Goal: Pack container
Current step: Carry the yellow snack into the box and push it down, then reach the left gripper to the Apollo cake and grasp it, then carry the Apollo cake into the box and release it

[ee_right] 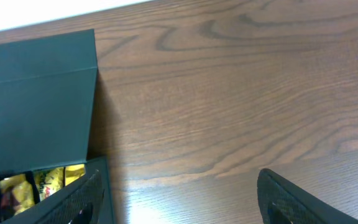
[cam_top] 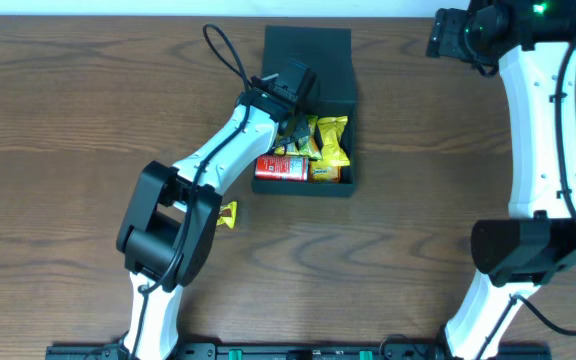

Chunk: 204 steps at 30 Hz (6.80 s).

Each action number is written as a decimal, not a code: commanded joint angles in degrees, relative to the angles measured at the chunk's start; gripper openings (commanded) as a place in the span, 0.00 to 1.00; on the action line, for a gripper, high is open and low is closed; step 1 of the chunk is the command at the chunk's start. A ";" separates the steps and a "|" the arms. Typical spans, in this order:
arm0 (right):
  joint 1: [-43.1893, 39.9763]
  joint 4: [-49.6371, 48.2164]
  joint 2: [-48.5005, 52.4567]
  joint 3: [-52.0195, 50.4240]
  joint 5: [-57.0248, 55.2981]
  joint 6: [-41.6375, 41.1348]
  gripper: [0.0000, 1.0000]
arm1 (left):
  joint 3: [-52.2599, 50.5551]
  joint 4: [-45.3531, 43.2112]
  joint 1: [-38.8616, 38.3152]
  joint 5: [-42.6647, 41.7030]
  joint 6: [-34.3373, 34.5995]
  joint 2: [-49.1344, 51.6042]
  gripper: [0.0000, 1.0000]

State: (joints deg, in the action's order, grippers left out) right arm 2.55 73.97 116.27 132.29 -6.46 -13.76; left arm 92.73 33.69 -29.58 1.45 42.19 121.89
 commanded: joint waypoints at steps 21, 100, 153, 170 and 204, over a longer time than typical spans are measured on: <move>-0.70 0.20 -0.11 0.24 -0.61 0.79 0.80 | 1.14 -3.89 -1.22 -5.55 -3.82 2.93 0.29; -0.66 -4.17 0.24 0.17 -0.63 0.74 0.86 | -28.35 21.29 14.58 -6.23 -78.62 -29.75 0.74; -0.66 0.61 1.05 0.00 -0.63 0.74 0.84 | -40.17 3.50 14.58 -11.58 -83.34 -26.77 0.06; -0.66 0.63 1.05 0.00 -0.61 0.74 0.84 | -23.15 0.52 14.51 6.88 -47.47 -26.86 0.06; -0.63 5.27 1.05 0.00 -0.63 0.72 0.82 | 1.68 4.52 2.43 0.74 -12.41 -7.56 0.06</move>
State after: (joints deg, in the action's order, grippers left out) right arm 2.55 79.09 116.77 132.27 -6.46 -13.54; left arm 93.03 37.39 -27.27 3.22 27.35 113.49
